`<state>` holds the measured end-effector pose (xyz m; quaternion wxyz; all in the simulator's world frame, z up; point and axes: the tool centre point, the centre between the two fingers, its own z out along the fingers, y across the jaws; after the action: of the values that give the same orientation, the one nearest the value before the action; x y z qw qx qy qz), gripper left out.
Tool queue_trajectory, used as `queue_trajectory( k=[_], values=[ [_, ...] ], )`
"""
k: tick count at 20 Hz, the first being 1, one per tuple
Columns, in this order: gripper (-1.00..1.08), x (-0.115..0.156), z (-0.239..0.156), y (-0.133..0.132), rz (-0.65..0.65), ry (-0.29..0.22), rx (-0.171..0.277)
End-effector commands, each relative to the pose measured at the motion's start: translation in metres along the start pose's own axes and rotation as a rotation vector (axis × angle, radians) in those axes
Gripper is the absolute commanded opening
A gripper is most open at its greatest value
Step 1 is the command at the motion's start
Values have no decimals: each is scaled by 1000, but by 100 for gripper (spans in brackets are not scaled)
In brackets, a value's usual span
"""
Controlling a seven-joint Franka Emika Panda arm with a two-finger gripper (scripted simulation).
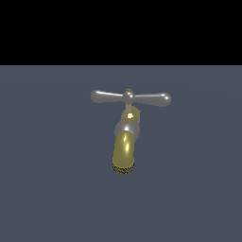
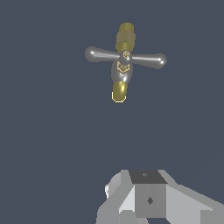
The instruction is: Turn on the faucet by rotating a designated handle.
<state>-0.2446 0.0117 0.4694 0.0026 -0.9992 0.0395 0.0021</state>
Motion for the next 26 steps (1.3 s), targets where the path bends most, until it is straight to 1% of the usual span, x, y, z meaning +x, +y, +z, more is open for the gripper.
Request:
queue_trajectory(
  k=[1,12,26],
  values=[
    [-100,3,6,-6,34,0,0],
    [-100,26,44,-42,262,0,1],
    [-100,72,97,-83,579,0,5]
  ],
)
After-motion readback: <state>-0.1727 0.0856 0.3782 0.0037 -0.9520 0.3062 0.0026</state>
